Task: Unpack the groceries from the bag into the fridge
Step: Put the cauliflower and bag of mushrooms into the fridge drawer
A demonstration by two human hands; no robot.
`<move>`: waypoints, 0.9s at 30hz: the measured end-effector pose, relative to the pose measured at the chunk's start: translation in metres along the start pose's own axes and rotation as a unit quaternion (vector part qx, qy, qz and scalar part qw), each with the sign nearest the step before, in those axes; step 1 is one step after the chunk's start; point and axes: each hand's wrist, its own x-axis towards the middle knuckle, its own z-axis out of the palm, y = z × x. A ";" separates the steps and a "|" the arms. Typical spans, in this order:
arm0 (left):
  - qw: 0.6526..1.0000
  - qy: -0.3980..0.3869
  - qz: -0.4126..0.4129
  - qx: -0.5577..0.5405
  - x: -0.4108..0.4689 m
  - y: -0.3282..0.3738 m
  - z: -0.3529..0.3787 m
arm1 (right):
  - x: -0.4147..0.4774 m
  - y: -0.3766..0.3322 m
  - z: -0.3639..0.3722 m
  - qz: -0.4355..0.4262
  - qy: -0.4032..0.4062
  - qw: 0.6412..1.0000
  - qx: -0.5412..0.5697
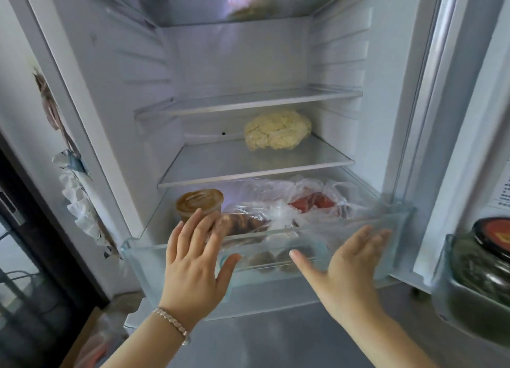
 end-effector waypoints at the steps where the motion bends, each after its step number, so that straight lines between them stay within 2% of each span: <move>1: 1.000 -0.015 -0.005 0.001 0.004 -0.004 0.004 | 0.007 -0.004 0.005 0.009 -0.001 1.000 0.000; 6: 0.994 -0.096 -0.025 0.048 0.039 -0.022 0.039 | 0.062 -0.010 0.023 0.004 0.026 0.998 -0.049; 10: 0.988 -0.123 -0.038 0.083 0.066 -0.038 0.077 | 0.104 -0.012 0.035 -0.027 0.030 0.997 -0.072; 15: 0.989 -0.105 -0.030 0.095 0.086 -0.055 0.112 | 0.140 -0.021 0.047 -0.012 0.013 0.993 -0.118; 19: 0.994 -0.061 -0.020 0.090 0.090 -0.062 0.132 | 0.160 -0.020 0.051 -0.020 0.008 0.995 -0.102; 21: 0.995 -0.054 -0.023 0.080 0.090 -0.063 0.135 | 0.165 -0.019 0.051 -0.023 -0.009 0.995 -0.097; 27: 0.986 -0.148 -0.027 0.068 0.093 -0.059 0.115 | 0.159 -0.008 0.024 -0.027 -0.100 0.984 -0.143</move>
